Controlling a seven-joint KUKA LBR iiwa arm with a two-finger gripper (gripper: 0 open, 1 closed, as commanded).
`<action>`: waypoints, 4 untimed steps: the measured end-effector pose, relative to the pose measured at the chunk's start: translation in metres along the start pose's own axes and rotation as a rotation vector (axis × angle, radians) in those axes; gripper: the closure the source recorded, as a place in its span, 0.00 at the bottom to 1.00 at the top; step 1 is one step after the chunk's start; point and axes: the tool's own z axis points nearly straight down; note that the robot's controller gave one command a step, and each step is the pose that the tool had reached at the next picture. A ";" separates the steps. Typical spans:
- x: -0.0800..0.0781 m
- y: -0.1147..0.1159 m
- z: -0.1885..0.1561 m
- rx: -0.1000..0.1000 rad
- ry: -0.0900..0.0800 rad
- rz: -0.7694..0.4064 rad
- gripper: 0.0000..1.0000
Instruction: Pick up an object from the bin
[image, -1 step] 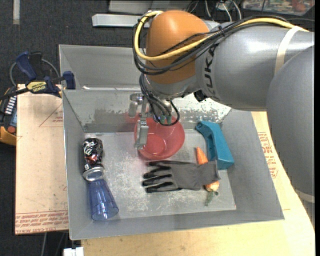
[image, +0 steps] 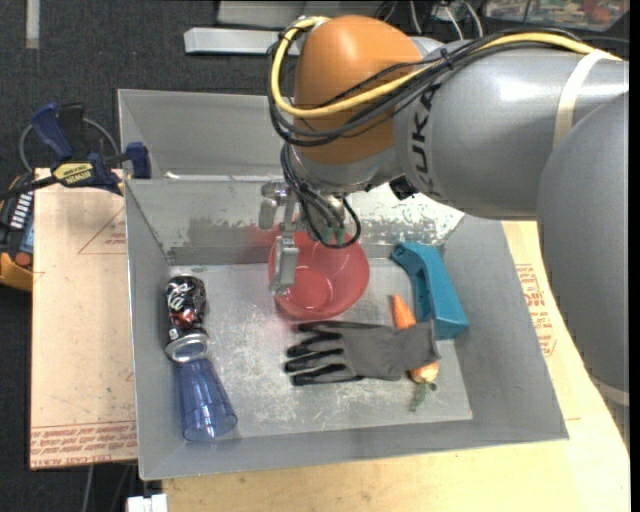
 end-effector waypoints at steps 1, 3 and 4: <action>-0.008 -0.045 0.099 -0.001 -0.001 -0.207 0.00; 0.042 -0.053 0.103 -0.002 -0.002 0.070 0.00; 0.060 -0.092 0.157 -0.002 -0.007 -0.422 0.00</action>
Offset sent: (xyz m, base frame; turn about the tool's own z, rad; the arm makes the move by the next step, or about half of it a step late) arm -0.0040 -0.0709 -0.0681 -0.4466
